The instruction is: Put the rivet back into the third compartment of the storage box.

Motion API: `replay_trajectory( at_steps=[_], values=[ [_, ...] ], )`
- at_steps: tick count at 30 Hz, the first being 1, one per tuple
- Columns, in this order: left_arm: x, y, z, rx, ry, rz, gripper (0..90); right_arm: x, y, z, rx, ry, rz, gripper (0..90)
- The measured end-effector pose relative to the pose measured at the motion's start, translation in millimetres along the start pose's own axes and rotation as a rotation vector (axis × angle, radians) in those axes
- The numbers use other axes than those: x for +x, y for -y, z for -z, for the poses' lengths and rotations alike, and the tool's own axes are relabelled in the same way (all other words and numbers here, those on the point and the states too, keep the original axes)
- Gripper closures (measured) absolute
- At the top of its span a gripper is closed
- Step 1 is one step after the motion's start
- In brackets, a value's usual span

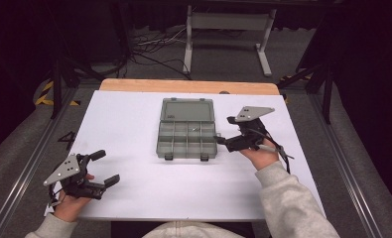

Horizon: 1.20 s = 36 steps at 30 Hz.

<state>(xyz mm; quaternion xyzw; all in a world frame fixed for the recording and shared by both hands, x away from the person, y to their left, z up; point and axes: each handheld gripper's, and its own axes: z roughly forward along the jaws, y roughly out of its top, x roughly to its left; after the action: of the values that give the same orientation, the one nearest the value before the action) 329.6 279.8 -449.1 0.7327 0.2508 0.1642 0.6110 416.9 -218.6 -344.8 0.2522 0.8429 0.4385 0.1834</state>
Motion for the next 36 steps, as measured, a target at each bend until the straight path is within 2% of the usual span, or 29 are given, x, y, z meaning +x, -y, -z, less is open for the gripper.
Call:
replay_trajectory(
  at_steps=[6, 10, 16, 19, 23, 26, 29, 32, 36],
  values=[
    [-0.4, -0.6, 0.6, -0.003, 0.008, 0.006, 0.0, 0.0, 24.3, 27.5, -0.075, 0.032, -0.011, 9.1],
    [-0.8, -0.9, 0.4, -0.008, 0.008, 0.002, 0.0, 3.4, 40.0, 42.1, -0.137, 0.058, 0.001, 3.9],
    [-1.1, -1.3, 1.4, -0.009, 0.012, 0.001, 0.0, 9.7, 62.5, 53.3, -0.198, 0.068, 0.014, 0.1],
    [-1.7, -1.5, 2.0, -0.013, 0.013, 0.004, 0.0, 13.1, 78.2, 59.1, -0.272, 0.054, 0.003, 0.0],
    [-2.1, -2.2, 3.6, -0.028, 0.010, -0.001, 0.0, 17.2, 95.3, 64.1, -0.327, 0.056, -0.016, 0.0],
    [-1.8, -2.2, 3.7, -0.036, 0.011, 0.000, 0.0, 18.9, 103.5, 66.2, -0.337, 0.071, -0.016, 0.0],
    [-2.5, -2.4, 4.0, -0.044, 0.014, 0.006, 0.0, 19.8, 124.7, 69.0, -0.361, 0.101, -0.042, 0.1],
    [-3.0, -2.7, 4.7, -0.053, 0.013, 0.003, 0.0, 21.7, 133.1, 67.4, -0.349, 0.122, -0.044, 0.0],
    [-1.7, -2.6, 6.5, -0.075, 0.010, 0.002, 0.0, 23.3, 141.6, 65.5, -0.368, 0.110, -0.061, 0.0]
  ],
)
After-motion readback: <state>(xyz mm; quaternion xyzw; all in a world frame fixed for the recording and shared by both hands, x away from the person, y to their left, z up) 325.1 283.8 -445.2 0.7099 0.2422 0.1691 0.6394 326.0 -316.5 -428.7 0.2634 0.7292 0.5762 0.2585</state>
